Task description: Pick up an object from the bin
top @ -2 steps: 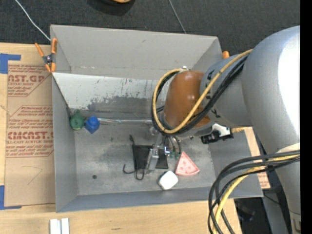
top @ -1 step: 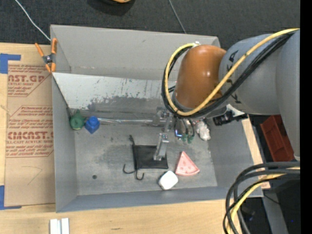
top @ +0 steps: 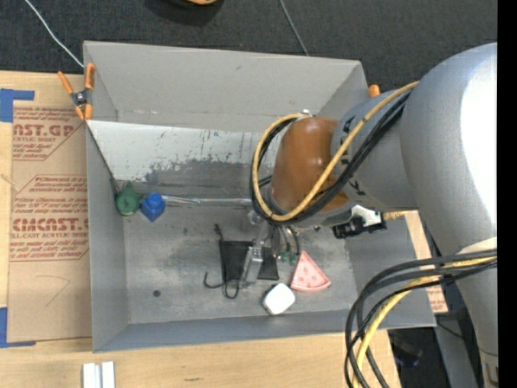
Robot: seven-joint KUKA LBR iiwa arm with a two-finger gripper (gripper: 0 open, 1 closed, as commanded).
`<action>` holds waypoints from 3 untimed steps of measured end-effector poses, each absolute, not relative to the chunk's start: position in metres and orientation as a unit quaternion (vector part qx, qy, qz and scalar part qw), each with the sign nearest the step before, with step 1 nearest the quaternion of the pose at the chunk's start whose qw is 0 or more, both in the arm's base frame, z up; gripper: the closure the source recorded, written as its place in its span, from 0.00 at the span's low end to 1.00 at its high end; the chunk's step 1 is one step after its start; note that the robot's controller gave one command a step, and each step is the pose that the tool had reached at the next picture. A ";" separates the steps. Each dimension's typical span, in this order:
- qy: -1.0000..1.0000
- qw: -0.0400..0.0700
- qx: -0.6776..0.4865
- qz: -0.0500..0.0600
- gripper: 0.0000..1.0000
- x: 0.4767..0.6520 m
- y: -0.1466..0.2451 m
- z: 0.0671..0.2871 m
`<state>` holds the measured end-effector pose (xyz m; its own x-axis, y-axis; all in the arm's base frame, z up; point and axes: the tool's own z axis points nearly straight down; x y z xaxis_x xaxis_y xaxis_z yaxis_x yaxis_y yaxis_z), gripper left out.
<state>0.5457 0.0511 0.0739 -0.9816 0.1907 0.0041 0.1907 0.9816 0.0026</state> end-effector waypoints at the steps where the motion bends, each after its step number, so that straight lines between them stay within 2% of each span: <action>1: -0.991 -0.002 -0.136 -0.002 0.00 0.552 0.049 0.070; 2: -0.995 0.002 -0.096 -0.002 1.00 0.546 0.052 0.074; 3: -0.995 0.002 -0.096 -0.002 1.00 0.546 0.052 0.074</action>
Offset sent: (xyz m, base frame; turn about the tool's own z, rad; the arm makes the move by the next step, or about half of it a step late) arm 0.0000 0.0000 0.0000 0.0000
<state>0.5456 0.0517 0.0736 -0.9817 0.1905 0.0043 0.1905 0.9817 0.0028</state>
